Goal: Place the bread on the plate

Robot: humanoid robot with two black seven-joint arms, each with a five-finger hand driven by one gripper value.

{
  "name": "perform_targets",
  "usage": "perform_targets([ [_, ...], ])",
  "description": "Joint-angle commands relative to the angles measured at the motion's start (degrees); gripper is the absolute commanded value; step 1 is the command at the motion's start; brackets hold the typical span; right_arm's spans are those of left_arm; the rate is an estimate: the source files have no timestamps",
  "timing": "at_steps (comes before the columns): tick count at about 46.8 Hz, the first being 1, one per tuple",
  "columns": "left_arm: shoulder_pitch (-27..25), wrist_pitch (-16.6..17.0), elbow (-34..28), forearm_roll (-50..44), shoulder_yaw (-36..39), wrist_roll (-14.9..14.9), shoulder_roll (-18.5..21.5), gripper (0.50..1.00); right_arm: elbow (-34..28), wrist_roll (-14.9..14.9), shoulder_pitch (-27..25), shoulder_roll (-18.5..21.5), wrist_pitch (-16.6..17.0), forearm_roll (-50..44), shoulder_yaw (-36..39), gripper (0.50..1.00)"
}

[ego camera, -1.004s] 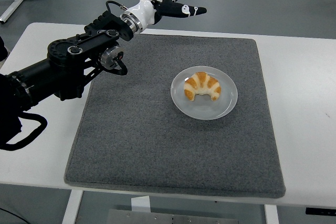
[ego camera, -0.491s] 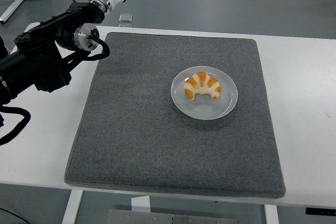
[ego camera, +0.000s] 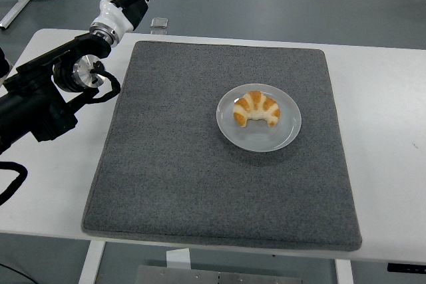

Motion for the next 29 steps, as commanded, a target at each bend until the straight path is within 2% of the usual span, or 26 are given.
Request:
perform_targets([
  [1,1.20,-0.32,0.00,0.00,-0.06,-0.03,-0.01,0.996,0.00,0.00,0.00,0.00,0.00,0.00,0.00,0.954],
  [8,2.25,-1.47,0.00,0.00,-0.32,-0.56,0.43,0.996,0.00,0.00,0.00,0.00,0.00,0.00,0.00,0.952],
  [18,5.15,-5.60,0.00,0.09,-3.30,-1.09,1.57,0.999,0.00,0.00,0.00,0.00,0.00,0.00,0.00,0.952],
  [29,7.44,-6.83,0.00,0.53,-3.84,-1.18,2.28,1.000,0.00,0.00,0.00,0.00,-0.09,-0.09,-0.09,0.954],
])
